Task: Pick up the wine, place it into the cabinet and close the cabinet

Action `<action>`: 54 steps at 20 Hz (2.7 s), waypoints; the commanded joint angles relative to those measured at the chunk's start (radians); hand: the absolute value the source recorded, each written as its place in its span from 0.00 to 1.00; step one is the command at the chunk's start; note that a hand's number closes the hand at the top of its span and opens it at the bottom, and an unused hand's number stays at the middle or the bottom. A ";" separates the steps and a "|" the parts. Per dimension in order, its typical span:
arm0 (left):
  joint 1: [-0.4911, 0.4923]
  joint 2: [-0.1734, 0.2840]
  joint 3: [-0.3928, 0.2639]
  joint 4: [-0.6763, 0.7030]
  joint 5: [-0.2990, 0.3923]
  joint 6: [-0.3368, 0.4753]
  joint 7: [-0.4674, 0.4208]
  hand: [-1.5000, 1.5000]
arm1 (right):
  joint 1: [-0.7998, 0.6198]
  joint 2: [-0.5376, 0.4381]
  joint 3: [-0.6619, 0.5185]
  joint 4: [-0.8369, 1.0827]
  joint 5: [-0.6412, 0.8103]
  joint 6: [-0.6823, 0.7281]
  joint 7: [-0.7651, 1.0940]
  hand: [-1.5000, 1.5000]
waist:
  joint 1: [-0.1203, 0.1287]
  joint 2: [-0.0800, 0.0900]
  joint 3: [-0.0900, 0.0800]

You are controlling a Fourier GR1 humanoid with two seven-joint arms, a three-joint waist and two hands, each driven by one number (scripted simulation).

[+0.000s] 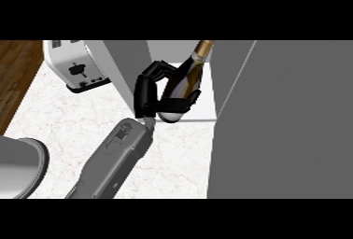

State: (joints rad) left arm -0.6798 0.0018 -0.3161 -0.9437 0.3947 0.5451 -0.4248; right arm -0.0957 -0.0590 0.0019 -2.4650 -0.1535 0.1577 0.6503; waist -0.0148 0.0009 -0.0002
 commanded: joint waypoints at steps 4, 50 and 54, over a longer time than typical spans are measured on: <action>-0.185 -0.002 0.053 0.182 0.059 -0.002 0.020 1.00 | 0.075 0.009 -0.036 -0.082 -0.124 0.030 -0.012 0.00 | -0.016 0.003 0.001; -0.451 0.026 0.372 0.824 0.099 -0.147 -0.324 0.00 | 0.013 0.058 0.111 -0.018 -0.006 -0.006 -0.029 0.00 | -0.048 0.022 -0.001; -0.439 0.006 0.367 0.840 0.079 -0.093 -0.360 0.00 | 0.022 0.037 0.055 -0.012 -0.039 0.019 -0.052 0.00 | -0.049 0.021 0.000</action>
State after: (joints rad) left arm -1.1410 -0.0001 0.0491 -0.1345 0.4858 0.4375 -0.7702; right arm -0.0945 -0.0190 0.0687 -2.4208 -0.1645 0.1754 0.5941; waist -0.0654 0.0166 0.0023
